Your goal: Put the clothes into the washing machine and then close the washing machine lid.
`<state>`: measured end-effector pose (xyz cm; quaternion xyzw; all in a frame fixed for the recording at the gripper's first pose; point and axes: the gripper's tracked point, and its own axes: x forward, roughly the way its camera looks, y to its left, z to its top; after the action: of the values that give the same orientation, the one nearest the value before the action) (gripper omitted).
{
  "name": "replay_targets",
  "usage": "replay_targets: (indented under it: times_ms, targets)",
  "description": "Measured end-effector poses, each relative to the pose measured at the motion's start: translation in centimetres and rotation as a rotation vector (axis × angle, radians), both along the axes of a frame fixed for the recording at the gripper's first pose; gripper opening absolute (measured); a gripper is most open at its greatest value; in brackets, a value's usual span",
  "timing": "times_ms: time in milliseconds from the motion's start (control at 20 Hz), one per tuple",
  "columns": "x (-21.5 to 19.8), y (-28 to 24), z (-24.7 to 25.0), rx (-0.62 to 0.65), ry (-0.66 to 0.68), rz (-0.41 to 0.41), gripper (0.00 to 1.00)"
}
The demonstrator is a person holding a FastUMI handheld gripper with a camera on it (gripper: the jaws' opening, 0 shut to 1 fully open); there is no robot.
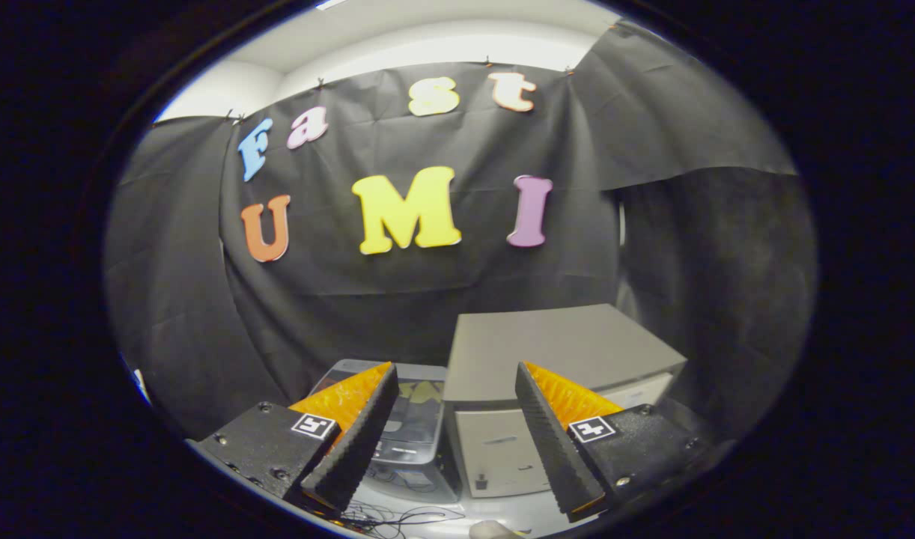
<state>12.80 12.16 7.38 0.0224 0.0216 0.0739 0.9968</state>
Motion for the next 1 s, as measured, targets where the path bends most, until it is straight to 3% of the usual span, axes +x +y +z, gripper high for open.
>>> replay_targets:
  times_ms: [200, 400, 750, 1000]
  targets:
    - [-6.4, -7.9, -2.8, 0.023, 0.0, -0.055, 1.0]
    - [-11.0, -12.3, -5.9, 0.045, 0.028, -0.056, 1.0]
    - [-15.4, -15.7, -9.5, 0.045, 0.064, -0.057, 1.0]
    - [-17.1, -16.6, -9.6, 0.041, 0.017, -0.059, 1.0]
